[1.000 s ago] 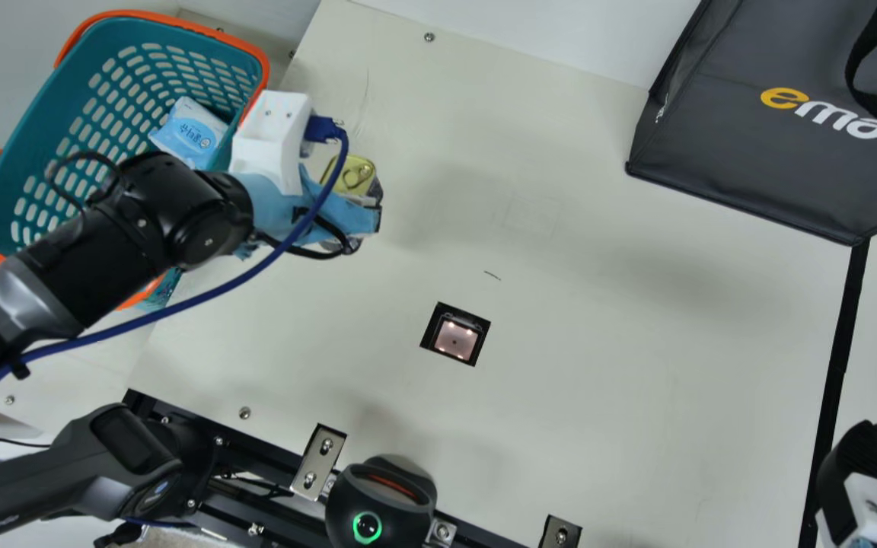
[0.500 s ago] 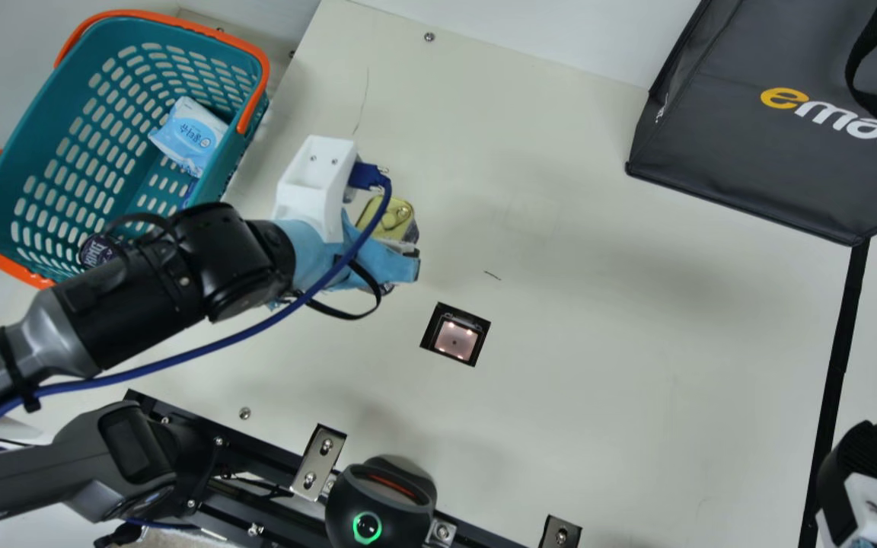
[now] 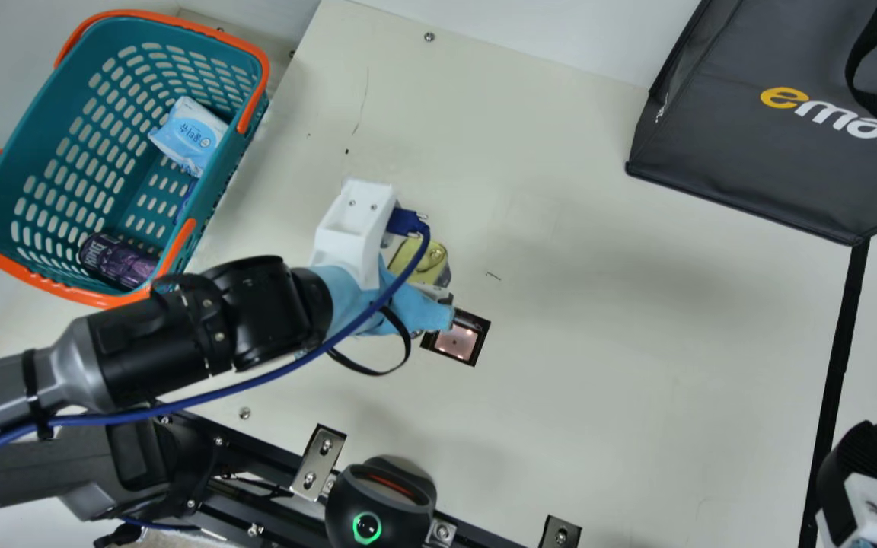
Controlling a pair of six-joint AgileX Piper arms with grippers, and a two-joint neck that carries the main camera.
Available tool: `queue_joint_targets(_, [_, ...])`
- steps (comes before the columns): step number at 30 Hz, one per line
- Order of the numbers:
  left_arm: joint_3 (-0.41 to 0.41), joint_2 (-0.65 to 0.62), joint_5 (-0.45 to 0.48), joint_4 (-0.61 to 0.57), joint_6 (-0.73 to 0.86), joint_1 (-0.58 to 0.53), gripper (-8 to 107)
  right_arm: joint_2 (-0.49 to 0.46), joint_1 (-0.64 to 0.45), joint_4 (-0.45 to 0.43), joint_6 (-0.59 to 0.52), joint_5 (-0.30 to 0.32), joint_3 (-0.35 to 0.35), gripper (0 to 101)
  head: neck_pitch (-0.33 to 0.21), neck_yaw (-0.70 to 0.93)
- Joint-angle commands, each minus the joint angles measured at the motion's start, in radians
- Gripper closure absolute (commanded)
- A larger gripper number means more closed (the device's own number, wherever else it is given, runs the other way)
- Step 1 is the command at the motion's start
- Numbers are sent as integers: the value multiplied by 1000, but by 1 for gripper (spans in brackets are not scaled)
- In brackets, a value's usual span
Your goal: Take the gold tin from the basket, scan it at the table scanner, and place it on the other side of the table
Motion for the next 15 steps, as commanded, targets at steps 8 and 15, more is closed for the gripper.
queue_joint_targets(8, [-18, 28, 15, 27, -112, -113, 107, 0, 0, 0, 0, 0, 0, 6, -29, 2])
queue_joint_targets(15, [-26, 57, 13, 42, -173, -182, 107, 0, 0, 0, 0, 0, 0, 6, -29, 2])
